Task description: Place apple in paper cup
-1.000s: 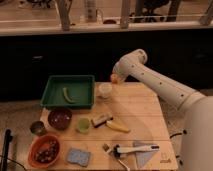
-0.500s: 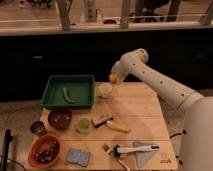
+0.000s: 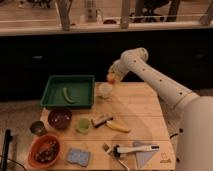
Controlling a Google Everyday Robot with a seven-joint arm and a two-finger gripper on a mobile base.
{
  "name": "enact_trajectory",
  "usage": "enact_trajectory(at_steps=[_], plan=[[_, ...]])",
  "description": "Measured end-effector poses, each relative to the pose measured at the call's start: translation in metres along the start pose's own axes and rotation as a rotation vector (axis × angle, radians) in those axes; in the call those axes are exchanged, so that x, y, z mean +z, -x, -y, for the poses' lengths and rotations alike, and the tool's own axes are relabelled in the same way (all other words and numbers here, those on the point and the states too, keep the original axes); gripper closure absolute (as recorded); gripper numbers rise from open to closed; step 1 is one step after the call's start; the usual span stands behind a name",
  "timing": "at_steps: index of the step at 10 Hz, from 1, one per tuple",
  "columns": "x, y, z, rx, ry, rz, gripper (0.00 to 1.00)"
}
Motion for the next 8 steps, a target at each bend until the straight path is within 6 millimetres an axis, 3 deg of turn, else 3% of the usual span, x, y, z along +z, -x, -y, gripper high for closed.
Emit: enact_trajectory(at_steps=[8], plan=[[0.014,0.027,-0.005,-0.068,0.044,0.096,1.00]])
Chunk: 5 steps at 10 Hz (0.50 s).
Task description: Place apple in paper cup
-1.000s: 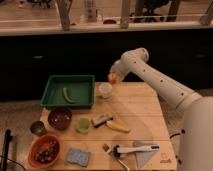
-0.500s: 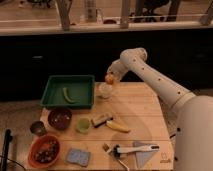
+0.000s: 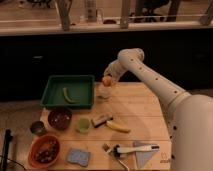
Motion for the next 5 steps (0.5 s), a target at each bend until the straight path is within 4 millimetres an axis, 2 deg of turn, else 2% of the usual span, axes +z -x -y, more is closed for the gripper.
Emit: enact_trajectory(at_steps=[5], plan=[[0.0013,0.0097,-0.0016,-0.022,0.017,0.021,1.00]])
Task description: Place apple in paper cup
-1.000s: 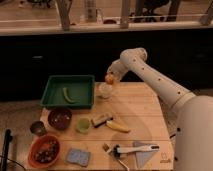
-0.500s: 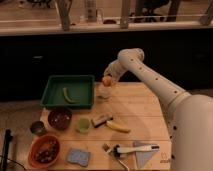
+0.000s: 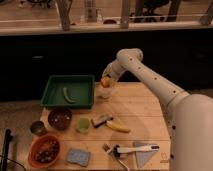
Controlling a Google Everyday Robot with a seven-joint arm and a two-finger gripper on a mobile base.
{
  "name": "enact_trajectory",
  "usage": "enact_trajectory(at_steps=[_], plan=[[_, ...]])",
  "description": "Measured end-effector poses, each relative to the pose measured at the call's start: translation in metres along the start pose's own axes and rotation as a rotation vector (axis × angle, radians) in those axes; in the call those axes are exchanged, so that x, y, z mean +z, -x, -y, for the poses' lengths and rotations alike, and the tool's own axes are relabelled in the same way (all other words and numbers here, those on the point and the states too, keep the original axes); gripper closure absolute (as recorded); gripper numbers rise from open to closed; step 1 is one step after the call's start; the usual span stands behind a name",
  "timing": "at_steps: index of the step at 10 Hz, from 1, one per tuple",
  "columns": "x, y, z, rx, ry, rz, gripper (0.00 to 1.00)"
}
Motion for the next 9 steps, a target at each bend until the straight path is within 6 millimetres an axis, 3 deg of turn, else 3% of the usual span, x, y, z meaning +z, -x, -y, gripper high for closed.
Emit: enact_trajectory(at_steps=[6,9], plan=[[-0.0015,0.0014,-0.0001,0.008,0.000,0.004,0.97],[-0.0012,0.0012,-0.0009,0.014,0.012,0.020,0.70]])
